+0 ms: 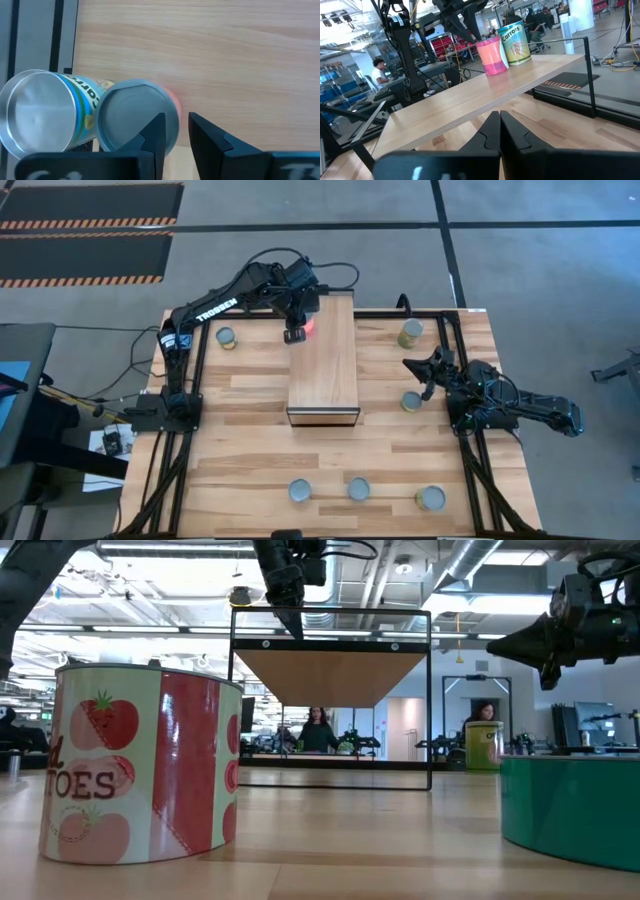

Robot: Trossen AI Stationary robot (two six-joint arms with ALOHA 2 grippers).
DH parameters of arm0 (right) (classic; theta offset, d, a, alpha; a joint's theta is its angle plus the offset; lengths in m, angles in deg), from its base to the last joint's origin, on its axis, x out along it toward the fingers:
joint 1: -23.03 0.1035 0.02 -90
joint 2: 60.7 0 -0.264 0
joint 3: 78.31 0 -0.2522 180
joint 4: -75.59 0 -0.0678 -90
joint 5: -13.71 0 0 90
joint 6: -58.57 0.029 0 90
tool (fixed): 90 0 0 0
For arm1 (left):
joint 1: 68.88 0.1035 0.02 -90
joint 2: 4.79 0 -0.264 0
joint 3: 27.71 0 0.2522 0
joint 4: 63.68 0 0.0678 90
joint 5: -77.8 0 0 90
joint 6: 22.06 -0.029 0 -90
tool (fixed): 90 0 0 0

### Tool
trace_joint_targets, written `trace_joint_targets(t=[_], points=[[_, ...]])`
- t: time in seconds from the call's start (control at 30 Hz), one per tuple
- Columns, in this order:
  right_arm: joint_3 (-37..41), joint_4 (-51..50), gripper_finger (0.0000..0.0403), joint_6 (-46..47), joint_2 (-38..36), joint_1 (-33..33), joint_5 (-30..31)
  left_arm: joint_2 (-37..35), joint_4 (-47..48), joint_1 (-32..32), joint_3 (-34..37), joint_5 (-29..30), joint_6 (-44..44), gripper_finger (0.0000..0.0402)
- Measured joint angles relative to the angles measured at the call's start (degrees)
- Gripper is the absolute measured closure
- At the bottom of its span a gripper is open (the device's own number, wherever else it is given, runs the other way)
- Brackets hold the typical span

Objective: Pick and place cans onto a shelf
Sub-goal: Put the canned mixed fruits on the shelf

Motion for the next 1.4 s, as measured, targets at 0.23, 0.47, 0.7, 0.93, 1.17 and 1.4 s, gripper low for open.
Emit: trace_joint_targets(t=[0.23, 0.47, 0.7, 0.93, 1.17, 1.4], points=[[0.00, 0.00, 0.0389, -0.02, 0.01, 0.00, 0.00, 1.57, 0.22, 0.04, 0.16, 0.36, -0.36, 0.0330], [0.00, 0.00, 0.0390, -0.02, 0.00, 0.00, 0.01, 1.88, -0.17, 0.04, 0.09, 0.73, -1.19, 0.0337], [0.01, 0.00, 0.0390, -0.03, 0.00, 0.00, 0.02, 1.86, 0.94, 0.04, 0.02, -0.89, 0.37, 0.0385], [0.02, 0.00, 0.0390, -0.02, 0.00, 0.00, 0.02, 1.81, 1.36, 0.04, -0.02, -3.07, 2.34, 0.0388], [0.00, 0.00, 0.0390, -0.02, 0.00, 0.00, 0.02, 1.77, 1.92, 0.02, -0.02, -3.20, 3.55, 0.0374], [0.01, 0.00, 0.0388, -0.02, 0.00, 0.00, 0.02, 1.77, 1.99, 0.02, -0.02, -3.19, 4.16, 0.0353]])
